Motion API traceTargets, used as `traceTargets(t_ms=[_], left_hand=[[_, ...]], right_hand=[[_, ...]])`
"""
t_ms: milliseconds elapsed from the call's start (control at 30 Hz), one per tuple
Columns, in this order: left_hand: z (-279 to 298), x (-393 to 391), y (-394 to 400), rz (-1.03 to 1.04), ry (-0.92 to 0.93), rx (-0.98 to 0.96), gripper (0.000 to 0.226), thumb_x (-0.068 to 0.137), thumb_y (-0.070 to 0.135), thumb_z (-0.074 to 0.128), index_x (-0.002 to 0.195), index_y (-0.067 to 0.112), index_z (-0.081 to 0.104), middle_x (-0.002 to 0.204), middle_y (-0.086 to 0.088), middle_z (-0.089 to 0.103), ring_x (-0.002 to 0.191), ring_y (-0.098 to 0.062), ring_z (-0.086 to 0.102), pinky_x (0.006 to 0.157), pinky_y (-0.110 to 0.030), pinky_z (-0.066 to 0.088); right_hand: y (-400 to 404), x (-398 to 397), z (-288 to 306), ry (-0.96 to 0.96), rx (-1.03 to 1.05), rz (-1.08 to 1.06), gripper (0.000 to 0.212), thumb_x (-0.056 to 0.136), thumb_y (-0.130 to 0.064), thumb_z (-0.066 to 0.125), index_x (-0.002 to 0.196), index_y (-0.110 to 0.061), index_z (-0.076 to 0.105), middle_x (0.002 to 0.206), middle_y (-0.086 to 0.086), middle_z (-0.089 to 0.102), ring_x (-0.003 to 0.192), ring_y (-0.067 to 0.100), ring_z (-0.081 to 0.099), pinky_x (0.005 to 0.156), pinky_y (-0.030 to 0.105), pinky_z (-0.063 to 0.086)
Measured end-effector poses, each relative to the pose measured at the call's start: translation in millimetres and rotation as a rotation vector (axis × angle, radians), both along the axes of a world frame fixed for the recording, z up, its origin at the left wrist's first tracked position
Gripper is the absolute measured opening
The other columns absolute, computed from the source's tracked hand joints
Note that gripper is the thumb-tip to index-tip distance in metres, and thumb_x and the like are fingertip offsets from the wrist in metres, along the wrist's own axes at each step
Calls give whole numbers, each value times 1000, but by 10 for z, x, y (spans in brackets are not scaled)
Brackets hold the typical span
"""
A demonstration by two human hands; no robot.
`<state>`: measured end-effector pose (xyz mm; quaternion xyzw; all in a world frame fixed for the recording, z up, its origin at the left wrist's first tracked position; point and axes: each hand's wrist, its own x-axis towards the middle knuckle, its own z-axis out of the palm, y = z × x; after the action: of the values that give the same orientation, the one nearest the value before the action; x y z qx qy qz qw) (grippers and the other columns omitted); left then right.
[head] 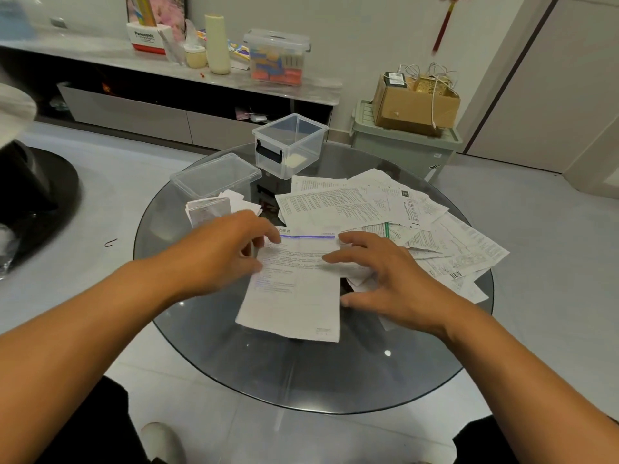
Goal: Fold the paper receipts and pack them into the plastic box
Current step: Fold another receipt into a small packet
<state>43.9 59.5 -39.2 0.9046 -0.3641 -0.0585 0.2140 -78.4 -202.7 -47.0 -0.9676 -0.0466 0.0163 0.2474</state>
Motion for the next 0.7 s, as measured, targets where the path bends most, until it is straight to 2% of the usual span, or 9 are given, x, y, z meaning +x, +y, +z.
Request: traceTargets(t_ms=[133,267,333,433,500,567,600,633,700], left_hand=[[-59,-52,-67,-76,66,86,31,97,20,63,122,39,66,102,15,56,90,-6,59,82,-26,53],[-56,-68,-103,-107,136,109,16,98,33,63,110,35,73,101,16,61,88,1,60,82,-19,52],[-20,-76,-103,-112,229,108,31,102,46,51,100,25,74,99,7,65,84,-1,60,80,-22,50],[99,-141,-105,-27,487,-34,64,92,78,24,102,41,76,107,23,70,97,3,62,94,-26,46],[159,-159,-100,6,604,-143,70,78,88,20,92,46,74,91,26,73,81,9,63,87,-23,46],[187,-160,-89,-72,656,-185,61,70,95,36,99,54,70,92,26,73,80,9,64,83,-22,48],[172,-159,-90,-124,670,-185,51,73,87,53,111,55,65,101,27,72,88,9,66,86,-21,51],[138,-160,-102,-144,662,-187,45,79,67,69,120,49,60,108,25,72,95,8,67,88,-21,54],[20,-162,-147,-42,519,-187,49,79,37,85,115,41,52,105,21,70,92,3,68,78,-19,57]], right_hand=[[47,-16,-72,-101,-128,64,42,86,-54,75,127,-52,65,153,-21,39,130,5,39,108,32,29],[135,-28,-177,-191,-132,126,22,93,-47,66,112,-41,76,130,-17,62,113,7,49,95,35,36],[138,-33,-215,-171,7,71,16,96,-41,65,104,-34,77,107,-17,72,100,10,60,88,42,47],[86,-35,-190,-26,246,-124,9,96,-31,67,98,-29,75,98,-12,75,90,12,69,86,48,57],[89,-42,-175,1,333,-224,14,95,-39,68,91,-27,72,88,-8,74,78,12,68,79,45,60],[122,-37,-174,-24,362,-312,20,92,-42,73,85,-24,67,72,-8,66,65,9,62,70,41,53],[145,-28,-173,-29,364,-344,20,89,-42,75,90,-25,65,69,-8,64,65,9,61,70,40,52],[176,-25,-171,-18,356,-372,26,86,-44,78,99,-28,63,69,-9,63,67,9,62,71,39,52],[257,-33,-163,9,287,-409,56,77,-53,81,122,-38,51,81,-16,64,80,10,65,76,38,54]])
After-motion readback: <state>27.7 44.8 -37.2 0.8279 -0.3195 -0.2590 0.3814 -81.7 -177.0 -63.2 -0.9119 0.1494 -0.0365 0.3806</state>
